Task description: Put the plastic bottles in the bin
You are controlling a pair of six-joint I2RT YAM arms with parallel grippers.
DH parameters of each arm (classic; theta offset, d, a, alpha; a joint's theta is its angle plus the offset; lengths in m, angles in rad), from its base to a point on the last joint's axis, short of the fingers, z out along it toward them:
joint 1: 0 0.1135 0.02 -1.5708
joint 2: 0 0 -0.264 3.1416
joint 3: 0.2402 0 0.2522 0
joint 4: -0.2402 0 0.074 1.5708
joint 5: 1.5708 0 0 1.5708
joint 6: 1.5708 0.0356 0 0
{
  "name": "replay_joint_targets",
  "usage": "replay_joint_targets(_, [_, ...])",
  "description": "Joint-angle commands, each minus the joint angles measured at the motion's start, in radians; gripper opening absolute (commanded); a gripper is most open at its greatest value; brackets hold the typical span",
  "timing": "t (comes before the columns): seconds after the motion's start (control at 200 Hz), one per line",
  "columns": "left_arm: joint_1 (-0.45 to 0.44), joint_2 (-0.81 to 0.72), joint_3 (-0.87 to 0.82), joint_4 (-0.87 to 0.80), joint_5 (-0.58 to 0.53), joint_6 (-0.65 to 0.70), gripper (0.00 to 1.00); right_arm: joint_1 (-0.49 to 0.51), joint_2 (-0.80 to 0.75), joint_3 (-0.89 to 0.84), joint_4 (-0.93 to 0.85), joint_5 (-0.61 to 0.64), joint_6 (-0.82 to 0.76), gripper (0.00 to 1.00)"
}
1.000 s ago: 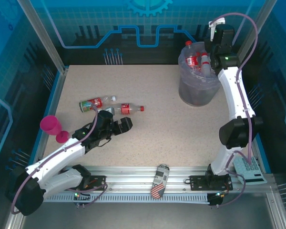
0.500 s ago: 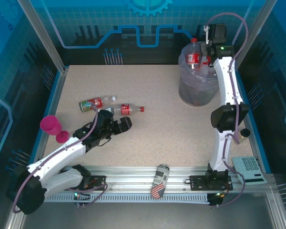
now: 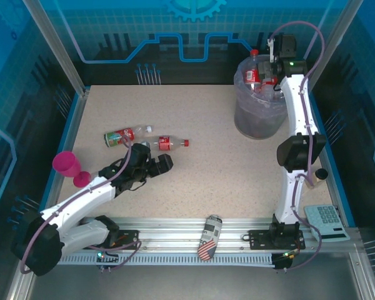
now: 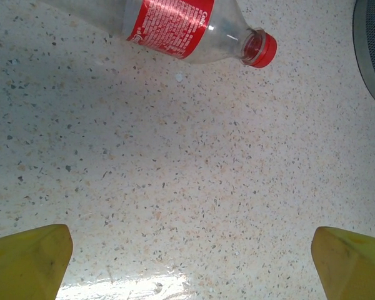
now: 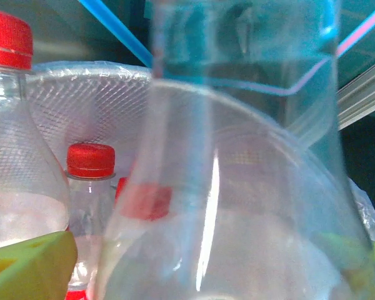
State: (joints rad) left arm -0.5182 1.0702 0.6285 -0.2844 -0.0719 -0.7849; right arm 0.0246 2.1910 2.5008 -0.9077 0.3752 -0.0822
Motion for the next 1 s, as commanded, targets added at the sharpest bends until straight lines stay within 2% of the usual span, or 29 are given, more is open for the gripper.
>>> replay_joint_targets(0.0, [0.013,0.006,0.046,-0.024,-0.008,-0.008,0.99,-0.017,-0.079,0.039,-0.027,-0.025,0.016,0.98])
replay_joint_targets(0.225, [0.023,0.012,0.065,-0.021,-0.016,0.002,0.99,-0.027,-0.194,-0.033,0.035,-0.040,0.021,0.97])
replay_joint_targets(0.465, [0.029,0.042,0.083,-0.012,-0.023,-0.003,0.99,-0.048,-0.230,-0.130,0.046,-0.084,0.048,0.88])
replay_joint_targets(0.64, [0.053,0.090,0.111,-0.011,-0.092,-0.098,0.99,-0.040,-0.360,-0.277,0.053,-0.354,0.111,0.88])
replay_joint_targets(0.755, [0.081,0.133,0.121,0.018,-0.127,-0.193,0.99,-0.031,-0.506,-0.463,0.129,-0.524,0.180,0.88])
replay_joint_targets(0.9, [0.091,0.234,0.190,-0.021,-0.200,-0.282,0.99,-0.023,-0.712,-0.750,0.273,-0.675,0.277,0.88])
replay_joint_targets(0.995, [0.097,0.303,0.238,-0.051,-0.261,-0.359,0.99,-0.010,-0.837,-0.911,0.329,-0.699,0.310,0.88])
